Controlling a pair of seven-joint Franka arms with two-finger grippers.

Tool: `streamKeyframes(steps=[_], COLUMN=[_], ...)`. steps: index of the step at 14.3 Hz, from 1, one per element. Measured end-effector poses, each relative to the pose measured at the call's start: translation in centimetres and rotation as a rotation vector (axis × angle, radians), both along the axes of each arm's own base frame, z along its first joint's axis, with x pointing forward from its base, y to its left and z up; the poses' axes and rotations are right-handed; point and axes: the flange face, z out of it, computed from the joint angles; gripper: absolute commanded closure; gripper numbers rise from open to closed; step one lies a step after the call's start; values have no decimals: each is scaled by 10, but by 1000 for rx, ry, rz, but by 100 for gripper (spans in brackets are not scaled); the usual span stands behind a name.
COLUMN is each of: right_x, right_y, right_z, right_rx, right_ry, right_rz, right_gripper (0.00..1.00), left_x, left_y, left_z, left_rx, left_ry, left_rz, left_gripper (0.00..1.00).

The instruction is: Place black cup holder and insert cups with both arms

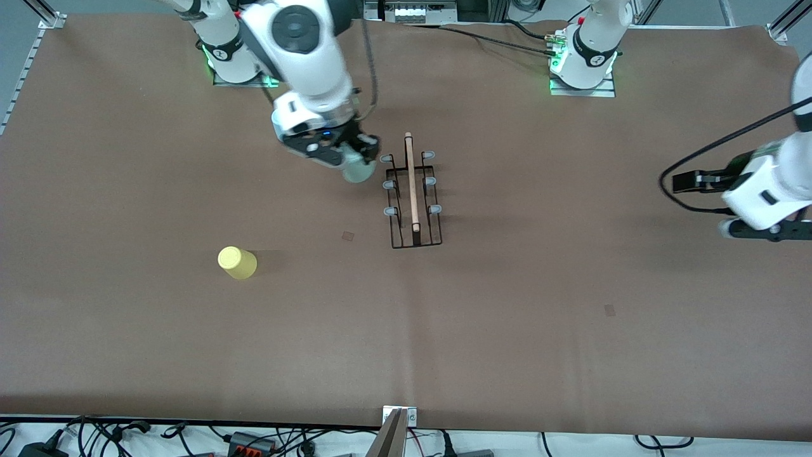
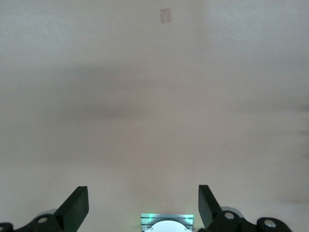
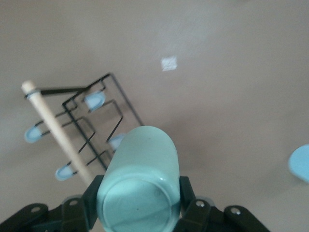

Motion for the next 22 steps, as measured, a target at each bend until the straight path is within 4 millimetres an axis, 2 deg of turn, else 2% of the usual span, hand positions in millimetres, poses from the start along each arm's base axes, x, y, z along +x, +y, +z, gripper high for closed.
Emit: streamKeyframes(steps=[1,3,6,7,10,11,16,18,19,20,22], right_x=[-7,-13,-10,-11,-18,-19,-14,8,25,46,89], right_y=[13,24,25,25,28,29,26,3,-20,-51,-127], right_z=[-10,-30,-50,-55,-67,-69,-66,-52,-44,-36,-26], right_rx=[1,-5,-14,-18,-27,-29,-24,-18,-24,-33,-42], right_ry=[10,32,53,59,72,74,66,41,35,34,38], right_rz=[-9,-12,-14,-13,-2,0,0,33,71,114,218], right_gripper=[97,97,91,82,6,0,0,0,0,0,0], left_x=[-2,-8,-32,-45,-75,-78,-68,-63,-62,-62,-62], left_y=[10,26,23,18,2,0,-3,-8,-14,-20,-25], left_z=[1,1,17,27,42,43,43,46,50,55,59], left_rx=[-38,-53,-13,15,34,28,-27,-29,-30,-30,-31], left_ry=[-12,-66,-246,-300,-334,-317,-236,-243,-251,-259,-264], left_rz=[-7,-23,-44,-67,-104,-103,-42,-52,-62,-72,-81], left_gripper=[0,0,0,0,0,0,0,0,0,0,0])
